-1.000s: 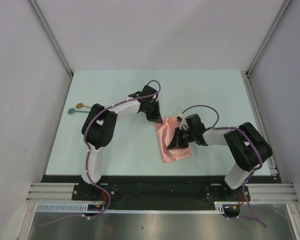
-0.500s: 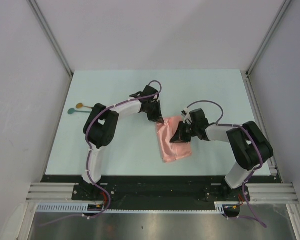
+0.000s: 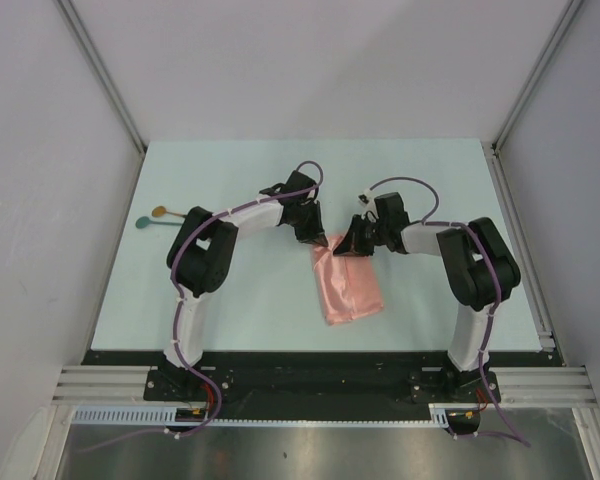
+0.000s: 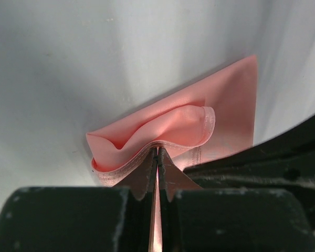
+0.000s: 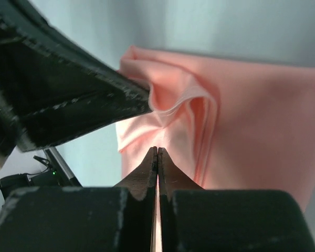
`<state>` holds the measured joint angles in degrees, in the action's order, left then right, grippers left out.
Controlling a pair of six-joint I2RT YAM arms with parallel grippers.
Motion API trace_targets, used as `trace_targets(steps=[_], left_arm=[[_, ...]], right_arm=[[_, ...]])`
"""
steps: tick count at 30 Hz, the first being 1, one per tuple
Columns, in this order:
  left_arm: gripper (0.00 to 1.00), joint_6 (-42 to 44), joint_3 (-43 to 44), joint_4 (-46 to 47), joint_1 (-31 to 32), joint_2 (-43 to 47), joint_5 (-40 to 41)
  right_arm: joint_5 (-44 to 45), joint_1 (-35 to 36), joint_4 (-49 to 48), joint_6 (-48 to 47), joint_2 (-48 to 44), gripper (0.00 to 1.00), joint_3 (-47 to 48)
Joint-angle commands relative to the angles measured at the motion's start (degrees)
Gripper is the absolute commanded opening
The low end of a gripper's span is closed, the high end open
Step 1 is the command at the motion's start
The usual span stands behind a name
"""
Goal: Fold the napkin into a case and place the utensils inside
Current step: Smooth out the 2/3-rectangle-folded napkin at the center of the board.
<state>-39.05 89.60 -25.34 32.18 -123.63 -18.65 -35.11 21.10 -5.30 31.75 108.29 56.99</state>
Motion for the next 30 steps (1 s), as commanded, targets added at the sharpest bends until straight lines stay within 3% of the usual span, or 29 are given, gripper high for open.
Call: trace_targets(steps=[1, 19, 30], left_arm=[[0.05, -0.42, 2.33, 1.08, 0.16, -0.29, 0.46], [0.05, -0.24, 3.3, 0.91, 0.16, -1.0, 0.2], [0.05, 0.02, 4.09, 0.65, 0.25, -1.26, -0.06]], right_arm=[[-1.98, -1.42, -2.87, 1.12, 2.88, 0.0, 3.56], [-4.53, -2.12, -5.33, 3.5, 5.61, 0.0, 6.64], [-4.53, -4.4, -5.33, 2.44, 12.64, 0.0, 10.51]])
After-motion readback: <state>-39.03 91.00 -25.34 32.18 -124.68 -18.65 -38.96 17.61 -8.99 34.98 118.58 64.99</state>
